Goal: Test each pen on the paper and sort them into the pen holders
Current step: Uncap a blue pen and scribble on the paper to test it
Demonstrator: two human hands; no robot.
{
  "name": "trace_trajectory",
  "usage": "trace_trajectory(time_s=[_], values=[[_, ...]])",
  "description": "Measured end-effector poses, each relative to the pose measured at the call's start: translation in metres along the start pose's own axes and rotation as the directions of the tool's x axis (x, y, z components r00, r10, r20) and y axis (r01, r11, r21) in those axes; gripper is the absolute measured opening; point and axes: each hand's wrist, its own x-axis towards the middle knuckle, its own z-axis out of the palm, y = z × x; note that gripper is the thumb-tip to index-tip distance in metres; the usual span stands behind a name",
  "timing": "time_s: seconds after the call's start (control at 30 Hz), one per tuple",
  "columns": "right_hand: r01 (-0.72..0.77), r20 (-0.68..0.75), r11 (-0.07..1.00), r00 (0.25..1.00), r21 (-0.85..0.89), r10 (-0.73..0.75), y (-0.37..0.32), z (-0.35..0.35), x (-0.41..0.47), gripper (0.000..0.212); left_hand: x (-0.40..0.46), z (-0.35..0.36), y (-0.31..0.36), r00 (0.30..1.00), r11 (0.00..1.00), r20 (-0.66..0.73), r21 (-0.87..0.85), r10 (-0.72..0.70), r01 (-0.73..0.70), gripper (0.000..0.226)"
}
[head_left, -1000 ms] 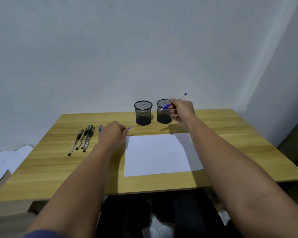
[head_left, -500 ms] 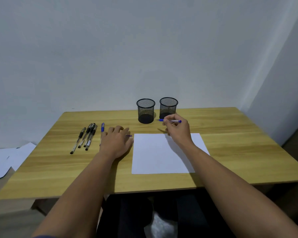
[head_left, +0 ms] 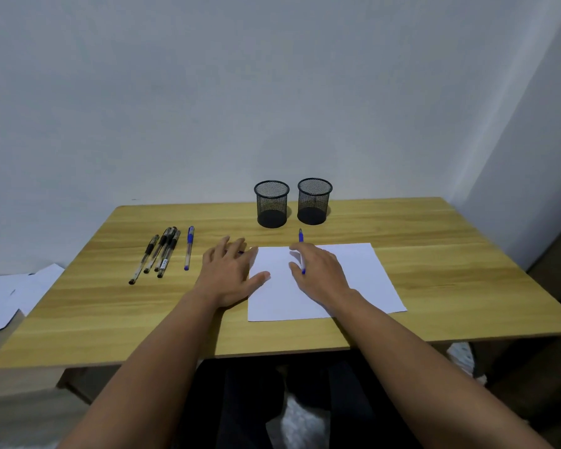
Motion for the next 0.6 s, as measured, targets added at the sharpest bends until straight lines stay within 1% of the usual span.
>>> trace_trajectory(time_s=[0.13,0.3,0.37,0.47,0.53,0.6], values=[[-0.007,-0.013,1.0,1.0,-0.019,0.007,0.003,-0.001,0.007,0.039,0.005,0.0,-0.004,0.997,0.999,0.068,0.03,-0.029,0.027,0.089],[0.005,-0.019,1.0,1.0,-0.009,-0.006,0.012,-0.002,0.012,0.04,0.011,0.001,-0.009,0.998,1.0,0.065,0.028,-0.013,0.012,0.098],[0.015,-0.022,1.0,1.0,0.027,-0.014,0.015,-0.003,0.013,0.038,0.014,0.002,-0.012,0.997,0.999,0.07,0.026,-0.021,0.019,0.103],[0.031,-0.09,0.992,0.996,0.119,-0.02,0.013,-0.006,0.016,0.035,0.015,0.004,-0.012,0.997,0.999,0.071,0.004,-0.042,0.042,0.106],[0.034,-0.118,0.98,0.993,0.196,-0.01,0.006,-0.006,0.02,0.037,0.014,0.006,-0.013,0.997,0.999,0.064,-0.017,-0.048,0.049,0.106],[0.032,-0.113,0.963,0.994,0.269,-0.001,-0.002,-0.004,0.027,0.041,0.014,0.007,-0.013,0.997,0.999,0.058,-0.021,-0.048,0.049,0.106]])
